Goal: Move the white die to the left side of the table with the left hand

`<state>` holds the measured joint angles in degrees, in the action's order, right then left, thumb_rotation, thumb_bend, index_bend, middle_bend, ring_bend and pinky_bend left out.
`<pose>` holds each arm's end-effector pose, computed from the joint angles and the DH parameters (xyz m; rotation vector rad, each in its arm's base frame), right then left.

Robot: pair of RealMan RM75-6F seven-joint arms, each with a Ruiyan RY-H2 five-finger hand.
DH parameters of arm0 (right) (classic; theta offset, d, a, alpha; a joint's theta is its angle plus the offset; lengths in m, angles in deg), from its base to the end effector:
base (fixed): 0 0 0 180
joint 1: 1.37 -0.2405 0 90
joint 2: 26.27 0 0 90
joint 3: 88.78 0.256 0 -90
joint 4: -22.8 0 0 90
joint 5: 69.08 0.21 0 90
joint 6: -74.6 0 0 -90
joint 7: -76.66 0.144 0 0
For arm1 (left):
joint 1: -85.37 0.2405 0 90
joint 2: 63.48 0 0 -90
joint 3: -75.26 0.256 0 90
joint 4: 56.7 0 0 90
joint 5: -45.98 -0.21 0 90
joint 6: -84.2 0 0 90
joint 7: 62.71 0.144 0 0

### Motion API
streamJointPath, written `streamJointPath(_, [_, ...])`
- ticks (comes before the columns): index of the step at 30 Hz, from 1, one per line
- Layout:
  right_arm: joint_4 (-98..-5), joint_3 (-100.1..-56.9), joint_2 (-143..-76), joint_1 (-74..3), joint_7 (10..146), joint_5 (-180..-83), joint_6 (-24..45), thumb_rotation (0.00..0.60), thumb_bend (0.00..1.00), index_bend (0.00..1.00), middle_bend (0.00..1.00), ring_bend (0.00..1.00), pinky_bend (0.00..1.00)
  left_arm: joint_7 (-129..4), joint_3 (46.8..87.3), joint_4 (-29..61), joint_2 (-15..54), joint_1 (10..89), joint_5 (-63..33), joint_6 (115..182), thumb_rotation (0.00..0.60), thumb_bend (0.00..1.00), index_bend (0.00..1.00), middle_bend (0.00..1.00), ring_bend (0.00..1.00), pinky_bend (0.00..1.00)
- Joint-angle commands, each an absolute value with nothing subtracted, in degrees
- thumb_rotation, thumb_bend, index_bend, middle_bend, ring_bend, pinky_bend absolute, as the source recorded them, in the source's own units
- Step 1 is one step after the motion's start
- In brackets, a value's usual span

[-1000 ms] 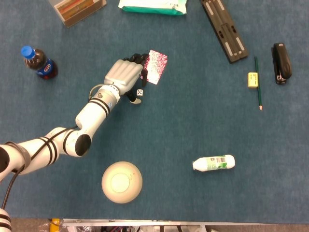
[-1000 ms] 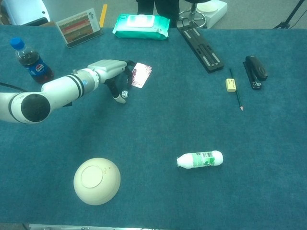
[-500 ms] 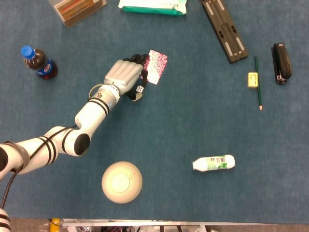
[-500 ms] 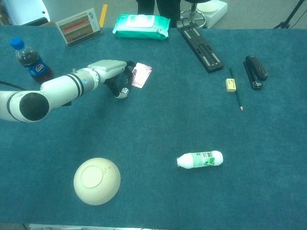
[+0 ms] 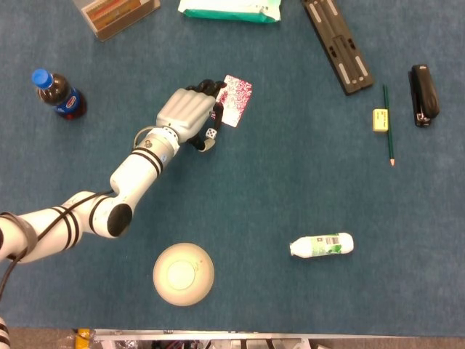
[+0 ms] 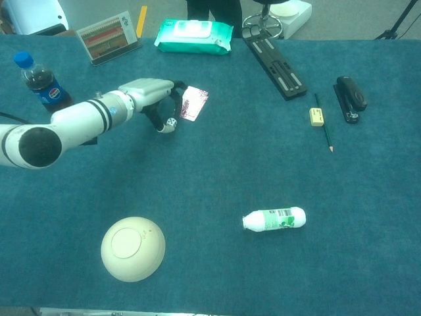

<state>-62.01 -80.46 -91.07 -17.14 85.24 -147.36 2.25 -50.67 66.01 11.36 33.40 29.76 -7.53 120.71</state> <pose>-0.3145 -0.2646 0.1648 1.3889 -0.9737 0.9505 -0.1265 0.3857 -0.0768 -2.0272 -1.1453 -0.7574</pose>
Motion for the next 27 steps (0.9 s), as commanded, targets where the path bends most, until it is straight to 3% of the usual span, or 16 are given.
streamJointPath(1, [-62.2, -80.4, -91.0, -17.1, 85.4, -147.5, 2.0, 0.6, 0.11, 0.36, 0.41, 0.3, 0.33, -49.5, 65.7, 16.0, 30.3, 30.7, -8.7, 124.1, 0.6, 0.3, 0.59, 0.06, 0.01, 0.18])
streamJointPath(11, [-63.0, -80.2, -90.8, -16.0, 86.2, -148.1, -0.3, 0.6, 0.11, 0.36, 0.41, 0.3, 0.33, -48.3, 67.1, 33.4, 17.9, 39.4, -16.9, 141.5, 0.6, 0.3, 0.61, 0.07, 0.01, 0.18])
streamJointPath(17, [-63.0, -80.2, -91.3, -15.4, 86.5, -147.9, -1.0, 0.6, 0.11, 0.36, 0.41, 0.3, 0.33, -51.8, 69.0, 38.4, 11.8, 46.4, -22.1, 150.6, 0.6, 0.3, 0.61, 0.08, 0.01, 0.18])
streamJointPath(27, [-61.9, -80.4, -92.9, -15.3, 86.8, -147.2, -0.4, 0.6, 0.11, 0.36, 0.41, 0.3, 0.33, -59.1, 74.3, 37.6, 11.5, 54.8, -26.5, 154.7, 0.6, 0.3, 0.61, 0.08, 0.01, 0.18])
